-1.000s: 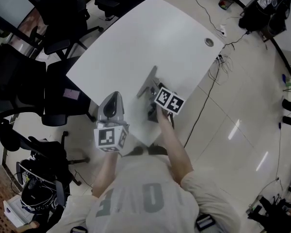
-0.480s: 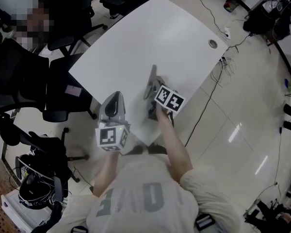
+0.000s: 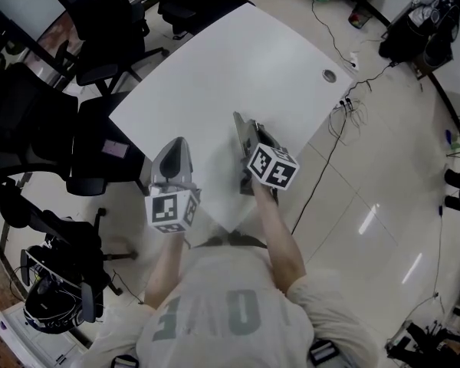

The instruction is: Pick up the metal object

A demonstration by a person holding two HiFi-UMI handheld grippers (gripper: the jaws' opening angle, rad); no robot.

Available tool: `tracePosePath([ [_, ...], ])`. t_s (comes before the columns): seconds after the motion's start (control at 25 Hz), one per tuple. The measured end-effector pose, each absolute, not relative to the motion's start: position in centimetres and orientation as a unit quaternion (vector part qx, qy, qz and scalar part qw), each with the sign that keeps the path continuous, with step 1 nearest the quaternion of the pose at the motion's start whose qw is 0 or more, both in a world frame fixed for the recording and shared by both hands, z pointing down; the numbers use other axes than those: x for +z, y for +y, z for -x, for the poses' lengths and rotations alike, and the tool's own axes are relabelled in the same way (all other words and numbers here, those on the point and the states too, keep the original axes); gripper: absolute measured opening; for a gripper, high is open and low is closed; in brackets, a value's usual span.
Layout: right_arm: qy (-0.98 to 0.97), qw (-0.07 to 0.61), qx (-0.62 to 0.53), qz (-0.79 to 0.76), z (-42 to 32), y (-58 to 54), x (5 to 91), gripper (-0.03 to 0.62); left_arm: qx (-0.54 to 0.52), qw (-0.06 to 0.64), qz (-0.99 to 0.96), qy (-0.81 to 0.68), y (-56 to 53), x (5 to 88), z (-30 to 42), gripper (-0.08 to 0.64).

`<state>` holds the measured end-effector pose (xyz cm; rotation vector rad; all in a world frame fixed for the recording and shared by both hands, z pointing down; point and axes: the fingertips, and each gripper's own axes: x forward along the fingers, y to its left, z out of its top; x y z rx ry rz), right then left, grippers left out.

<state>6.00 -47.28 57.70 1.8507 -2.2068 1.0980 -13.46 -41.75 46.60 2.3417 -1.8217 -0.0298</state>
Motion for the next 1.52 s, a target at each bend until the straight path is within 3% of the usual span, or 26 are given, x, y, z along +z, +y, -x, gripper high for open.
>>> tracePosePath([
  [0.28, -0.761, -0.03, 0.283, -0.583, -7.1, -45.0, 48.3, 0.041, -0.046, 0.068, -0.789, -0.609, -41.1, 43.1, 12.7, 0.002],
  [0.48, -0.769, -0.102, 0.299, -0.556, -8.2, -42.9, 43.8, 0.04, -0.056, 0.058, -0.791, -0.607, -40.1, 41.9, 12.4, 0.002],
  [1.52, -0.767, -0.164, 0.269, -0.559, -8.7, -29.2, 38.7, 0.04, -0.071, 0.044, -0.793, -0.603, -30.4, 41.2, 15.2, 0.002],
])
